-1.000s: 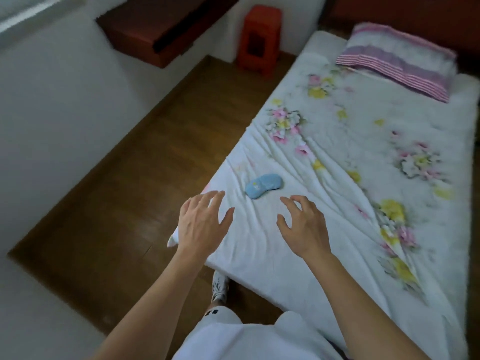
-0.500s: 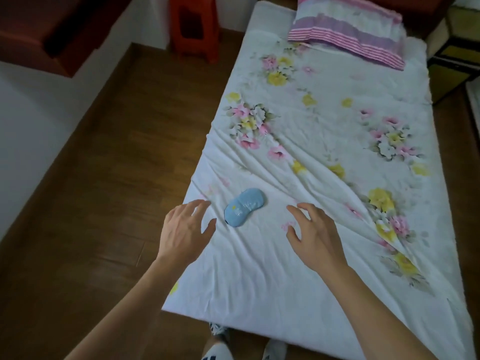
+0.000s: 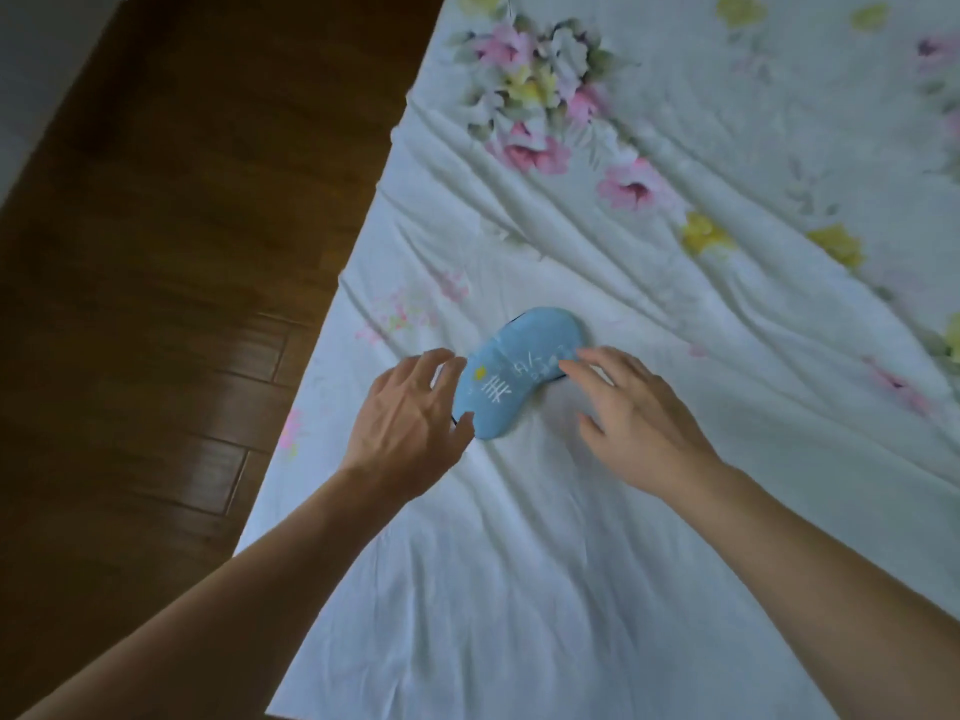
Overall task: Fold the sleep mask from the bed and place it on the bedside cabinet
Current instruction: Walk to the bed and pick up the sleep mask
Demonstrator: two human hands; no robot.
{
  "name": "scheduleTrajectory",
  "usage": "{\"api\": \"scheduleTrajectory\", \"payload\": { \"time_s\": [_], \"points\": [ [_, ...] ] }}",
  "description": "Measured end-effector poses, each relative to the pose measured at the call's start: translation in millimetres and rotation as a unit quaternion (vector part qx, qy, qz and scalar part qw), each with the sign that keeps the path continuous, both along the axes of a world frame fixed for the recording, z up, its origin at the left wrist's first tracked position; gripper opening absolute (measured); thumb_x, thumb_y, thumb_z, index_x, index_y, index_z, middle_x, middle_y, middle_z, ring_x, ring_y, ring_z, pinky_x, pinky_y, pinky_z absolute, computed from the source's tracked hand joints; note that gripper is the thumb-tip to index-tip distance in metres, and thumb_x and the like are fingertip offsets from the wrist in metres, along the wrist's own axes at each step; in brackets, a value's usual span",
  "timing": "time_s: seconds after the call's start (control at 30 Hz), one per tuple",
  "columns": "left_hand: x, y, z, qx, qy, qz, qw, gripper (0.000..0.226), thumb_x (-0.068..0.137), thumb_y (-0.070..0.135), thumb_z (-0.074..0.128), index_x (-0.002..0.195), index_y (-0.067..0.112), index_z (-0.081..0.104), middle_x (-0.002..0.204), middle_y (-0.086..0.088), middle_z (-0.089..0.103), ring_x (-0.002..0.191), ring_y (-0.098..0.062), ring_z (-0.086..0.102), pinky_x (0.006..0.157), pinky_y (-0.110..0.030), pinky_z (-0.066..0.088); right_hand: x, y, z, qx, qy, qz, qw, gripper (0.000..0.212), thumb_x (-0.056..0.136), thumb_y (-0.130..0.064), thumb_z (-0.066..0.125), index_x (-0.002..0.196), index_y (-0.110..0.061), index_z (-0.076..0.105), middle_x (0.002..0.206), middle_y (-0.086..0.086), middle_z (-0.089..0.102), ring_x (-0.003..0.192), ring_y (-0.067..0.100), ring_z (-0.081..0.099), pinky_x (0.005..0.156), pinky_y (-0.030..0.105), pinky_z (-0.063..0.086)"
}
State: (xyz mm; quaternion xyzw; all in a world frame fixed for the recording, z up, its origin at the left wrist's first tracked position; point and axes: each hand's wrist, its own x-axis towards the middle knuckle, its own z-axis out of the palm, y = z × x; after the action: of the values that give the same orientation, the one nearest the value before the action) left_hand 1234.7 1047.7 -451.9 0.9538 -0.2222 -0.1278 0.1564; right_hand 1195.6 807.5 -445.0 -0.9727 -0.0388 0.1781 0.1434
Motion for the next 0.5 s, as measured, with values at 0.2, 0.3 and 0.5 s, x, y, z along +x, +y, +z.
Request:
{"api": "scheduleTrajectory", "payload": {
  "time_s": [0.2,0.3,0.5],
  "points": [
    [-2.1,-27.3,-52.0,0.003,-0.013,-0.012,1.0,0.07,0.08,0.047,0.066,0.137,0.01,0.049,0.143,-0.011,0.053,0.126,-0.033,0.051,0.098,-0.045,0.046,28.9,-3.9,-52.3,-0.041,0.003,0.054,0.998,0.079,0.092,-0.042,0.064,0.157,-0.029,0.021,0.167,-0.001,0.016,0.153,0.026,0.01,0.116,0.045,0.031],
    [-0.3,-36.9,-66.5,0.036,-0.022,-0.018,0.999,0.081,0.075,0.058,0.067,0.14,0.014,0.045,0.146,-0.008,0.049,0.125,-0.031,0.049,0.093,-0.046,0.048,36.1,0.3,-62.0,-0.039,-0.006,0.047,0.998,0.077,0.091,-0.023,0.064,0.156,-0.03,0.023,0.166,-0.001,0.019,0.152,0.029,0.012,0.114,0.046,0.033],
    [7.9,-46.1,-71.6,0.081,-0.048,-0.017,0.995,0.057,0.08,0.041,0.061,0.129,0.014,0.051,0.131,-0.009,0.056,0.105,-0.031,0.054,0.076,-0.041,0.046,49.4,15.0,-70.8,-0.095,-0.026,0.049,0.994,0.079,0.084,-0.008,0.063,0.152,-0.032,0.031,0.163,-0.003,0.027,0.147,0.033,0.022,0.1,0.047,0.045]
  ]
}}
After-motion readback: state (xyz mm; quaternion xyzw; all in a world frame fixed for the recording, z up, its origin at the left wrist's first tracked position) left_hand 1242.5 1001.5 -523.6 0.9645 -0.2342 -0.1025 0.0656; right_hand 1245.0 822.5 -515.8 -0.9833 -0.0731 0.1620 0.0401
